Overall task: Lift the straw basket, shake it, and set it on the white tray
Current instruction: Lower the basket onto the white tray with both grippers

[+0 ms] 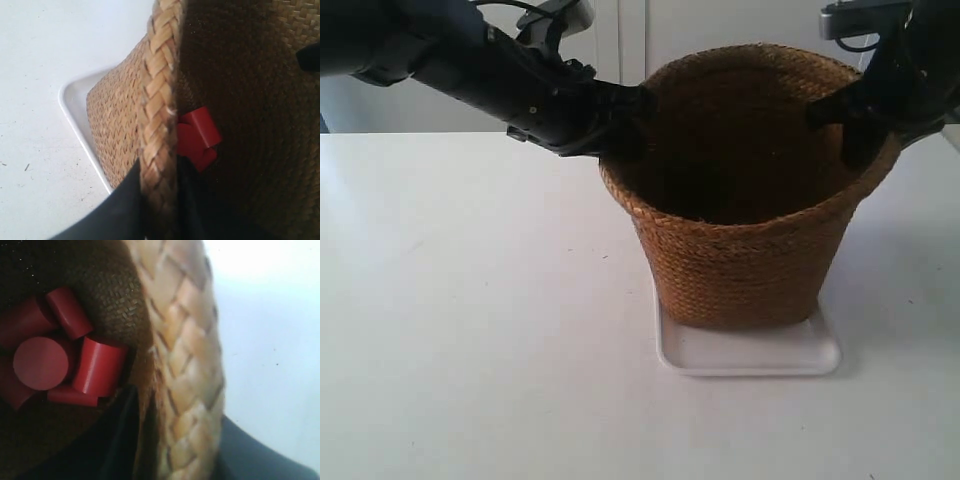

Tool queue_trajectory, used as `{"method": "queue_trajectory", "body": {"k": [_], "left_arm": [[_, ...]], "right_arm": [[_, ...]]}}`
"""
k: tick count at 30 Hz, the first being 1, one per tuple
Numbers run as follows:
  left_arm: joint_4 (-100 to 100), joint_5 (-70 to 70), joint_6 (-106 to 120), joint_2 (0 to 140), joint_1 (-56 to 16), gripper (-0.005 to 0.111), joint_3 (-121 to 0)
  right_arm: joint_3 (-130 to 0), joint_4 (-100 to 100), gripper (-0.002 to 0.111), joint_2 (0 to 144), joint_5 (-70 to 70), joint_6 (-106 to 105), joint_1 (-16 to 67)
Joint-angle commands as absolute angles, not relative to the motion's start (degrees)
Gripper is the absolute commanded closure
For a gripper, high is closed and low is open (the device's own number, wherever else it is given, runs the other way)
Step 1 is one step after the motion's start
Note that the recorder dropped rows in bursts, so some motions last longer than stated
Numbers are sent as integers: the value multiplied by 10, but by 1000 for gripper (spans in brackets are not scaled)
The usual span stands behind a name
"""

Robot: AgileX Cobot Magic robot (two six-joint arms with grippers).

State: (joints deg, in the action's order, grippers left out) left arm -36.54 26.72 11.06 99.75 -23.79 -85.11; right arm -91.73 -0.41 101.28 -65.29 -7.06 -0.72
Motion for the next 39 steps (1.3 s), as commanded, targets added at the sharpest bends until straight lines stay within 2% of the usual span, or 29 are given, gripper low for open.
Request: {"method": "queue_trajectory", "body": {"k": [1,3,10,19,21,23,25,28,39], "left_arm": [[-359,300,124,994,-241,62,-854],[-359,300,128,994,-241,57,-854],[-358,300,144,994,-241,51,-854],[-358,300,153,994,-241,51,-854],[-358,300,153,994,-241,49,-854],[-358,300,153,994,-241,39,-854],[-358,301,154,994,-241,34,-854],[-358,312,157,994,-241,34,-854],[-359,352,153,993,-241,34,-895]], "right_arm": [[-912,-28,70,1014,-646,-73,-12],[-912,-27,64,1014,-642,-74,-12],[-912,-23,46,1014,-639,-75,-12],[-913,0,30,1009,-628,-73,-12],[-913,0,27,1000,-626,-73,-12],[-913,0,27,992,-625,-73,-12],[-913,0,26,986,-623,-73,-12],[-913,0,20,972,-620,-68,-12],[-913,0,20,941,-616,-68,-12]]}}
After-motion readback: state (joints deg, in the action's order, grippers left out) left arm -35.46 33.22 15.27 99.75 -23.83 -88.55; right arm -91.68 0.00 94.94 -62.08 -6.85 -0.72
